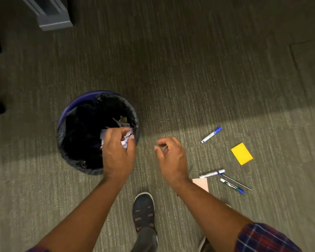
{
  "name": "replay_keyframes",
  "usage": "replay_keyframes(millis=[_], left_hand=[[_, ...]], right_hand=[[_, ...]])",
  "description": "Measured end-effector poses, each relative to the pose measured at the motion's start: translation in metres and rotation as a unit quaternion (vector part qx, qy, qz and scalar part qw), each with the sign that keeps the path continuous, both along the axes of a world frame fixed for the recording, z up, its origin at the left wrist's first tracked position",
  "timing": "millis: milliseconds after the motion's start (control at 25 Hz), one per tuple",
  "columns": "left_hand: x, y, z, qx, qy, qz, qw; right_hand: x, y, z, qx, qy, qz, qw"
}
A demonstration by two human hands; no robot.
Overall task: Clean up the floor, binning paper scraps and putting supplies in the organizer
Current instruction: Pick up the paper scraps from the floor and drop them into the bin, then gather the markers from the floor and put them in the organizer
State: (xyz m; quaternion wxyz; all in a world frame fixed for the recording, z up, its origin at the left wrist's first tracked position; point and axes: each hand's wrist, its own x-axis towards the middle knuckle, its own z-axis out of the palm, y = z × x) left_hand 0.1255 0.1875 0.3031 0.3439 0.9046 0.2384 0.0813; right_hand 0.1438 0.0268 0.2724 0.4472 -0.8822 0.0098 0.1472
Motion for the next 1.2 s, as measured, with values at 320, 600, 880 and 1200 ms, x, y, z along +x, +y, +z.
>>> replay_keyframes(millis=[320, 600, 880, 1200], left_hand=[[-0.013, -0.122, -0.068, -0.029, 0.053, -0.107, 0.992], [-0.032, -0.208, -0.175, -0.046, 0.143, -0.174, 0.973], [-0.026, -0.29, -0.25, -0.037, 0.235, -0.242, 0.941], [-0.032, -0.359, -0.32, 0.022, 0.297, -0.363, 0.883]], right_hand=[[-0.025, -0.154, -0.068, -0.079, 0.034, -0.06, 0.994], [-0.057, -0.272, -0.157, -0.117, 0.126, -0.176, 0.969], [-0.086, -0.327, -0.225, 0.045, 0.365, -0.458, 0.809], [-0.101, -0.356, -0.28, 0.127, 0.44, -0.591, 0.664]])
